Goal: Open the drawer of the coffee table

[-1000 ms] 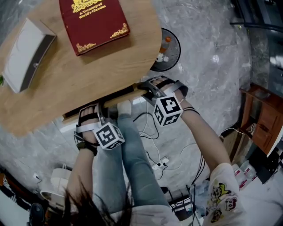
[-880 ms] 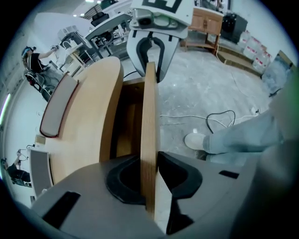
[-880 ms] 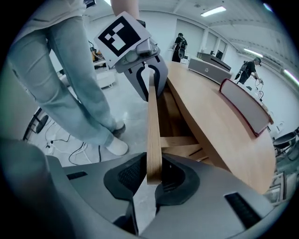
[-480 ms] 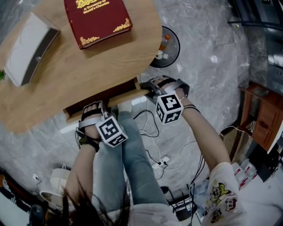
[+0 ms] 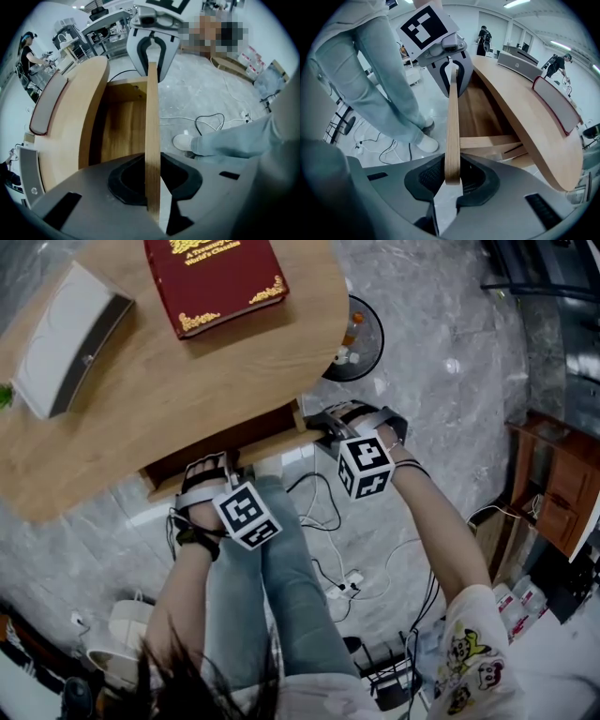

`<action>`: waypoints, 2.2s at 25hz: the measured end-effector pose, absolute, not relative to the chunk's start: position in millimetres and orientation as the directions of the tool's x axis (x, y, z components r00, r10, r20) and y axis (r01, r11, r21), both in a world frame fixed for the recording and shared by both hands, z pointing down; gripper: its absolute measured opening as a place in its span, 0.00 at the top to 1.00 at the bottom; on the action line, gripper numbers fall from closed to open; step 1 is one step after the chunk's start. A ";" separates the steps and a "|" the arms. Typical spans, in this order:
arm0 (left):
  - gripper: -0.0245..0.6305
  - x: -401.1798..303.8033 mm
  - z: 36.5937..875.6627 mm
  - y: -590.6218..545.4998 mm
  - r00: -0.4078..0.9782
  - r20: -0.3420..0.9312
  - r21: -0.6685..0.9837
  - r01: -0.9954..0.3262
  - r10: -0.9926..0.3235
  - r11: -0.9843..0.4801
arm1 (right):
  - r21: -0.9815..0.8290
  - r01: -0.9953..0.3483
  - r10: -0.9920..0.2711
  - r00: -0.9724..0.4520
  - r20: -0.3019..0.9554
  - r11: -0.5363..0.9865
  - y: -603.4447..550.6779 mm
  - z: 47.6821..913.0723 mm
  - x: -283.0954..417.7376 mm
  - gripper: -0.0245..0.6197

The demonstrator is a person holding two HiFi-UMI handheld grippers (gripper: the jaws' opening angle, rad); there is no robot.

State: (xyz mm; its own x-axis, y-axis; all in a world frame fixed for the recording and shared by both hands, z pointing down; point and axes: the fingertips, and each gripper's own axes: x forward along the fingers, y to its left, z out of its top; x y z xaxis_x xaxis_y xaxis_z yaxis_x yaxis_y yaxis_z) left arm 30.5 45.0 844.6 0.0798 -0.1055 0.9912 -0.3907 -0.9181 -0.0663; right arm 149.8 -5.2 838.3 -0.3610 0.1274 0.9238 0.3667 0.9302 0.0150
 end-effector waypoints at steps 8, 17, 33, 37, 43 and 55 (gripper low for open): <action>0.86 53.3 848.9 105.6 0.121 0.991 -0.003 -0.375 -0.053 -0.927 | -0.040 0.362 0.169 -0.331 0.928 0.931 55.7 842.8 172.4 0.87; 0.86 54.5 846.2 106.1 0.110 0.993 0.011 -0.397 -0.035 -0.918 | -0.040 0.374 0.172 -0.327 0.929 0.926 56.4 839.8 174.0 0.87; 0.85 76.5 864.8 165.2 0.129 0.991 0.067 -0.369 0.021 -0.927 | -0.097 0.376 0.211 -0.273 0.939 0.921 116.4 858.4 195.5 0.85; 0.85 76.4 876.3 168.1 0.124 0.992 0.061 -0.364 0.017 -0.929 | -0.099 0.368 0.205 -0.263 0.943 0.925 120.4 870.3 196.3 0.84; 0.84 77.1 892.1 169.0 0.112 0.994 0.025 -0.370 -0.017 -0.929 | -0.072 0.358 0.169 -0.249 0.954 0.931 119.8 887.3 197.5 0.83; 0.82 76.8 907.7 167.6 0.125 0.989 -0.024 -0.393 -0.079 -0.919 | -0.088 0.280 0.160 -0.245 0.956 0.956 122.7 903.9 196.0 0.80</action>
